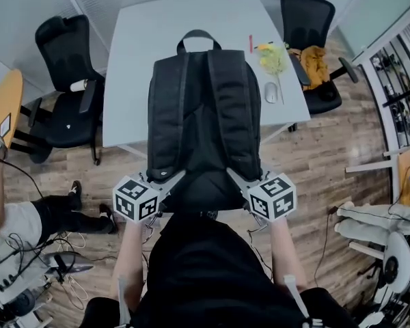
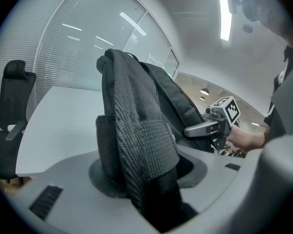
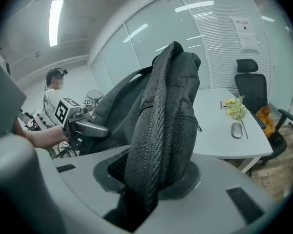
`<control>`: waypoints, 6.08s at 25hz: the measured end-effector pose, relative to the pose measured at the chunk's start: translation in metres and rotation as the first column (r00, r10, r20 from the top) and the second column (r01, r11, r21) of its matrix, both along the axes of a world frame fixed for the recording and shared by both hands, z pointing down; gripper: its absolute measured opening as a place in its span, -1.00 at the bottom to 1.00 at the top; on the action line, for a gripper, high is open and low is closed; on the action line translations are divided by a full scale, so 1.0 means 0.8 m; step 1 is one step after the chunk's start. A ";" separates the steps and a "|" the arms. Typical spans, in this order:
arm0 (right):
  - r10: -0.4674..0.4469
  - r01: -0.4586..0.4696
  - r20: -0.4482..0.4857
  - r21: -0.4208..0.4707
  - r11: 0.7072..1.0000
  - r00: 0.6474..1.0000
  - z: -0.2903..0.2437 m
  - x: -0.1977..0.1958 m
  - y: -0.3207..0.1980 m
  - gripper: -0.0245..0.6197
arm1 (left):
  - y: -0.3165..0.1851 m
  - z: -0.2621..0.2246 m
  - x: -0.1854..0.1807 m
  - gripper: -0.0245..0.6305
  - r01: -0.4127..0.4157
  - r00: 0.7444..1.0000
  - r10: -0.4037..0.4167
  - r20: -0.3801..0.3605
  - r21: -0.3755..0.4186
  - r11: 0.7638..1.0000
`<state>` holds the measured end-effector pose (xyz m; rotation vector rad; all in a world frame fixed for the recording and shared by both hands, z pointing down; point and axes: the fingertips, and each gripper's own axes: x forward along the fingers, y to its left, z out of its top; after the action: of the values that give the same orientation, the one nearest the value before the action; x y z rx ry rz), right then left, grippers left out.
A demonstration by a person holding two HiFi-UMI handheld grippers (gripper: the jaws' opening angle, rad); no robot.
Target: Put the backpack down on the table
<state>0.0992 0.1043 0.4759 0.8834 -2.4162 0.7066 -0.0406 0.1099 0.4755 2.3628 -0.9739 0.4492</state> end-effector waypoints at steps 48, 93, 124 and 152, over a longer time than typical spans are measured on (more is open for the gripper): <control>0.057 -0.072 -0.095 -0.154 0.986 0.994 0.047 -0.123 -0.206 -0.51 | -0.218 0.056 -0.125 -0.35 -0.054 0.996 0.043 -0.083 -0.137 0.989; -0.117 0.087 -0.057 -0.378 0.922 0.991 0.137 -0.046 -0.465 -0.47 | -0.444 0.137 -0.049 -0.35 0.117 0.991 -0.131 -0.009 -0.387 0.915; -0.110 0.095 -0.007 -0.459 0.884 0.994 0.170 -0.053 -0.496 -0.15 | -0.458 0.192 -0.072 -0.11 0.179 0.970 -0.237 -0.062 -0.481 0.858; -0.047 0.010 -0.111 -0.317 0.948 0.993 0.140 -0.029 -0.512 0.26 | -0.448 0.162 -0.106 0.16 0.313 0.947 -0.313 0.065 -0.389 0.866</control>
<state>0.0763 -0.3051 0.5876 0.7345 -2.1291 0.9700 -0.1254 -0.2481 0.6047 1.8032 -1.1240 0.4667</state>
